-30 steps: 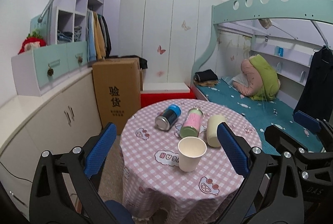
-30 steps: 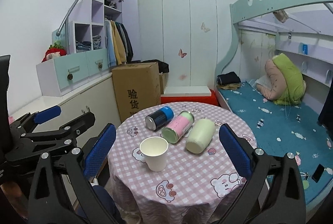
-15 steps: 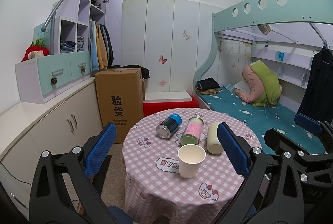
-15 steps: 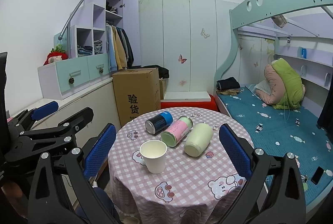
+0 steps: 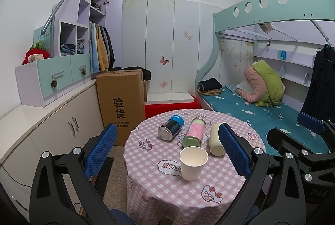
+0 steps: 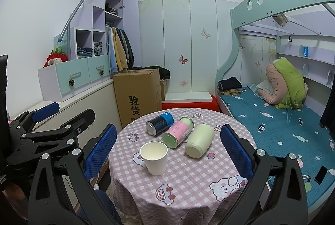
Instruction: Flip cup upright
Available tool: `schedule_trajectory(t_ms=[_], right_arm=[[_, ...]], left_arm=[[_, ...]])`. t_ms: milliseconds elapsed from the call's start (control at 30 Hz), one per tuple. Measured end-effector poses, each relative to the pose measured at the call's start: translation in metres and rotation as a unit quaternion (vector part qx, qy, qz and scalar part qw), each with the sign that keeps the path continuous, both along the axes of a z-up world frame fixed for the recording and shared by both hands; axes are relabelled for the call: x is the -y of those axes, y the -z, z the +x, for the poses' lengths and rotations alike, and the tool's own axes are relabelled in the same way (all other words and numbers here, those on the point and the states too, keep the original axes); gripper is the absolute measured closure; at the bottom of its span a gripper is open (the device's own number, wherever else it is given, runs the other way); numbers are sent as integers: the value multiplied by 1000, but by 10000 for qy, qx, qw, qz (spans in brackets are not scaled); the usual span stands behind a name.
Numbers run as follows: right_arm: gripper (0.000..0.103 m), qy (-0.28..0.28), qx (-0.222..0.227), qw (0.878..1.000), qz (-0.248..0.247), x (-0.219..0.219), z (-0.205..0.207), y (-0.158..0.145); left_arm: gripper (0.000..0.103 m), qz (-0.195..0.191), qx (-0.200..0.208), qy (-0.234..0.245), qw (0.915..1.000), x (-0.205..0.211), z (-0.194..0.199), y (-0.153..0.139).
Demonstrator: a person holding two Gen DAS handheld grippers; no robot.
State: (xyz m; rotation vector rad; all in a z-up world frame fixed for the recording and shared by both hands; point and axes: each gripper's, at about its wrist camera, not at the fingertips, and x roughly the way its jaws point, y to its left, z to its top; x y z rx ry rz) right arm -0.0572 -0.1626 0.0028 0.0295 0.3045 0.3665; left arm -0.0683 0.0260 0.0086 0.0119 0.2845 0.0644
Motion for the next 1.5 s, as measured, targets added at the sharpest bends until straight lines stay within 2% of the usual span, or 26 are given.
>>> schedule_trajectory(t_ms=[1500], right_arm=[[7, 0, -29, 10000, 53, 1, 7, 2]], left_arm=[[5, 3, 54, 12, 10000, -4, 7, -2]])
